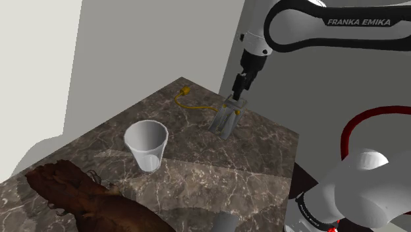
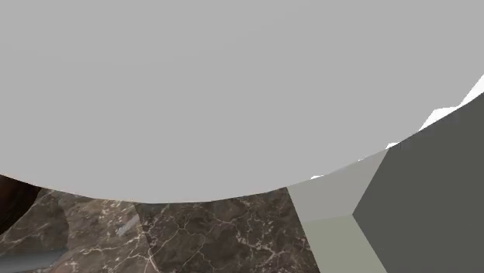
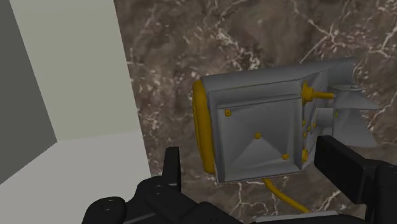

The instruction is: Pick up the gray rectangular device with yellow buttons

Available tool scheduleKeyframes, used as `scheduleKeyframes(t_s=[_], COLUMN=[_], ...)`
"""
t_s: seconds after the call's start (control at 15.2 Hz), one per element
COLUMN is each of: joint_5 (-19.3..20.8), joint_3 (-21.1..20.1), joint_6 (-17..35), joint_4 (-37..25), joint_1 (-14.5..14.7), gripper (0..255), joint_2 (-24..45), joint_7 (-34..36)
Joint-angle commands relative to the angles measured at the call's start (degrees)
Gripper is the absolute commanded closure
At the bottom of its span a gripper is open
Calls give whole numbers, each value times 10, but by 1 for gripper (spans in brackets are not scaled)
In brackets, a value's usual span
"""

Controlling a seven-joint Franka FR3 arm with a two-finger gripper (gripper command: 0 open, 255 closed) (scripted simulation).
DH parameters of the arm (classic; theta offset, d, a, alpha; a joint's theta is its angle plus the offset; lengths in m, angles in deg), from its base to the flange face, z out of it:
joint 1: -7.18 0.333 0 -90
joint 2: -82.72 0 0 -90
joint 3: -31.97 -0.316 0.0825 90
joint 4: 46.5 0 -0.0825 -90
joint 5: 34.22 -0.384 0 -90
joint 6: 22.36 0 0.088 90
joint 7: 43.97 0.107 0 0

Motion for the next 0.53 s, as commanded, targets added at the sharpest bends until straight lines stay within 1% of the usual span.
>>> scheduleKeyframes(t_s=[0.0, 0.4, 0.46], joint_5=[4, 23, 24], joint_3=[-8, -35, -36], joint_6=[24, 77, 79], joint_4=[-14, -70, -72], joint_1=[10, 36, 37], gripper=[0, 0, 0], joint_2=[37, 145, 149], joint_7=[-17, -59, -61])
